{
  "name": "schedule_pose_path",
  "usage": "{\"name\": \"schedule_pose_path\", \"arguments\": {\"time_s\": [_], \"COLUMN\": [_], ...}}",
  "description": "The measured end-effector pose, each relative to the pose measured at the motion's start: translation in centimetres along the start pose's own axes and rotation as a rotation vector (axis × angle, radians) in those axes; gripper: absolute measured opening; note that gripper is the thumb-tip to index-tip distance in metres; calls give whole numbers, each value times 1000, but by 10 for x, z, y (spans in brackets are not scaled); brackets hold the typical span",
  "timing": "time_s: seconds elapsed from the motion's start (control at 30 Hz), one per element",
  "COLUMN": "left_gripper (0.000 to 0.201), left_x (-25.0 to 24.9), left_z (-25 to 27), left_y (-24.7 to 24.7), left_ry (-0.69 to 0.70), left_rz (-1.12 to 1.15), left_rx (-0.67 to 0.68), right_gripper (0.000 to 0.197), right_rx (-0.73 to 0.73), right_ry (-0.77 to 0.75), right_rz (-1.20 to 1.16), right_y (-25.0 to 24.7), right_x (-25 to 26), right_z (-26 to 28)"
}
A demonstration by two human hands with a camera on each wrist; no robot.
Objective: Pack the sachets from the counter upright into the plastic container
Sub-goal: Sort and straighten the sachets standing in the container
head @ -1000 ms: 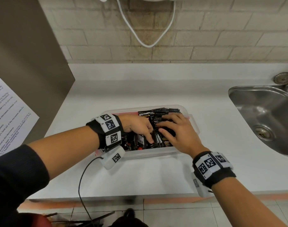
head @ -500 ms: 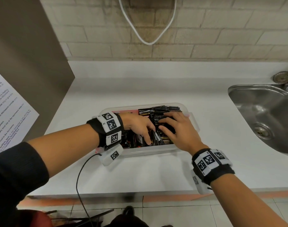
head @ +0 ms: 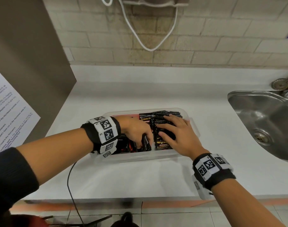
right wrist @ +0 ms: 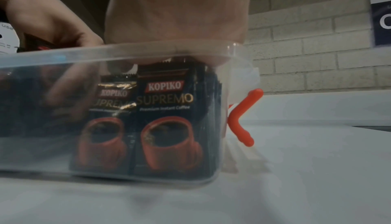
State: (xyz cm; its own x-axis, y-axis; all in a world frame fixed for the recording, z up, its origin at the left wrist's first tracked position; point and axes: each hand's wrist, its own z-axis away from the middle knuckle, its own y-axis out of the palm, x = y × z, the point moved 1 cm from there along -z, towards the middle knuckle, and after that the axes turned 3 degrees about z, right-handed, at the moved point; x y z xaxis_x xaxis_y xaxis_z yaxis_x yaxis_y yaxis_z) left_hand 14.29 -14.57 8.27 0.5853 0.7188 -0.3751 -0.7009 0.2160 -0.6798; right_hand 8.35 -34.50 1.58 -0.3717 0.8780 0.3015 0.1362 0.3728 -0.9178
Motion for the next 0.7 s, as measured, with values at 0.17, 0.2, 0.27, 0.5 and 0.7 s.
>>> {"name": "schedule_pose_path", "arguments": {"time_s": [0.17, 0.2, 0.27, 0.5, 0.7], "left_gripper": [27, 26, 24, 23, 27], "left_x": [14, 18, 22, 27, 26], "left_z": [11, 12, 16, 16, 18], "left_y": [0, 1, 2, 4, 7], "left_ry": [25, 29, 36, 21, -13], "left_rz": [44, 71, 105, 109, 121], "left_rx": [-41, -45, -52, -115, -94], "right_gripper": [35, 32, 30, 52, 21], "right_rx": [-103, -150, -222, 123, 253], "right_ry": [-10, -27, -59, 19, 95], "right_rz": [5, 16, 18, -10, -251], "right_y": [-7, -10, -15, -11, -12], "right_x": [7, 10, 21, 75, 80], "right_z": [-1, -1, -1, -22, -24]}}
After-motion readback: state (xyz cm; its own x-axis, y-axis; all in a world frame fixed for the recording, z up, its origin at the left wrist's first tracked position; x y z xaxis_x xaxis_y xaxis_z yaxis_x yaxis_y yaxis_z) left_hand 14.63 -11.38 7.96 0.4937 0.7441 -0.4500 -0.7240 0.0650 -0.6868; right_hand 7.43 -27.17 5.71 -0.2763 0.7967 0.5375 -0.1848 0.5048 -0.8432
